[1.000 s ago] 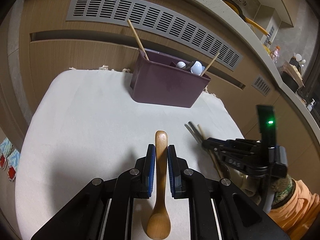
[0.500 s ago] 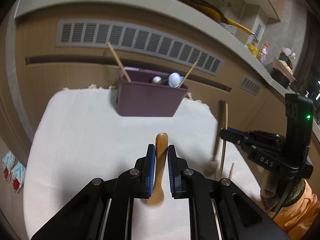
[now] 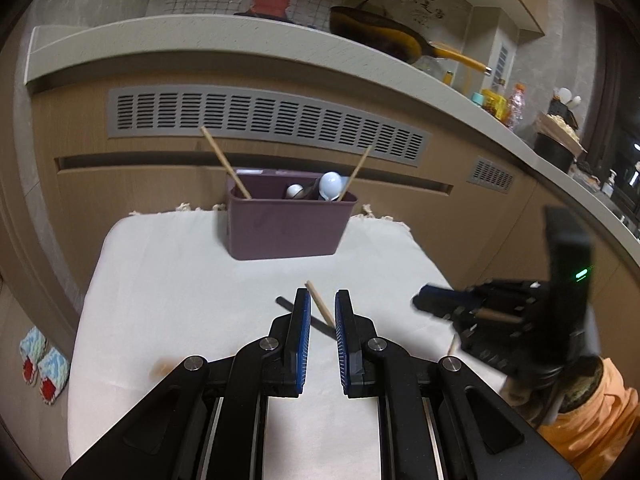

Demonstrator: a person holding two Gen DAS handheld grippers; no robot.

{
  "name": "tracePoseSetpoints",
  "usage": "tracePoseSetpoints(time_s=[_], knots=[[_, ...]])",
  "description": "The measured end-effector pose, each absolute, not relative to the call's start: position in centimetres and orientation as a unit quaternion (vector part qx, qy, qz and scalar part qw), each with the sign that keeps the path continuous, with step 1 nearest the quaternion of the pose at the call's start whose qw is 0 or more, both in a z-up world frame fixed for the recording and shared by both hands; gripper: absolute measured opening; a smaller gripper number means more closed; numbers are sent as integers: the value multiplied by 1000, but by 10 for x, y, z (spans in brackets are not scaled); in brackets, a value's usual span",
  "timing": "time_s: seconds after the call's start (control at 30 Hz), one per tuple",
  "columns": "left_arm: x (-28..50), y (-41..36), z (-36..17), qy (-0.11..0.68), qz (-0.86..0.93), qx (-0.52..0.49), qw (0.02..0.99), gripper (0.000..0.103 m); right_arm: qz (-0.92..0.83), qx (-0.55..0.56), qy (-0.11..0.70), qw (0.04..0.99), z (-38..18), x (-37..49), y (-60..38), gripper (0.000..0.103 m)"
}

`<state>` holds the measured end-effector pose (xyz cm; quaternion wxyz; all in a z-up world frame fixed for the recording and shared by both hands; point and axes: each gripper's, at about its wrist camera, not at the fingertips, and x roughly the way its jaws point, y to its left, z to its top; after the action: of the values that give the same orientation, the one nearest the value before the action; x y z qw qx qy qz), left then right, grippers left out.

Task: Organize utensils

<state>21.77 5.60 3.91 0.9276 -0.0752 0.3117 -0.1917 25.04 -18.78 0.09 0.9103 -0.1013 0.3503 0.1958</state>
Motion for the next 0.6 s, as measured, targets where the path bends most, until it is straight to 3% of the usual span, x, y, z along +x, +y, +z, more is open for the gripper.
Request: tracePoseSetpoints(time_s=[0.07,0.33,0.6], knots=[[220,66,35,311,-178,-81,930,13,195,-105,376,900,-16,264,-182,24],[240,100,-20,393,-146,-88,904,17,216,-78,442,867,-56,315,-152,30],[241,106,-56,436,-146,-94,883,38,219,-149,452,852,-79,338,-103,30]])
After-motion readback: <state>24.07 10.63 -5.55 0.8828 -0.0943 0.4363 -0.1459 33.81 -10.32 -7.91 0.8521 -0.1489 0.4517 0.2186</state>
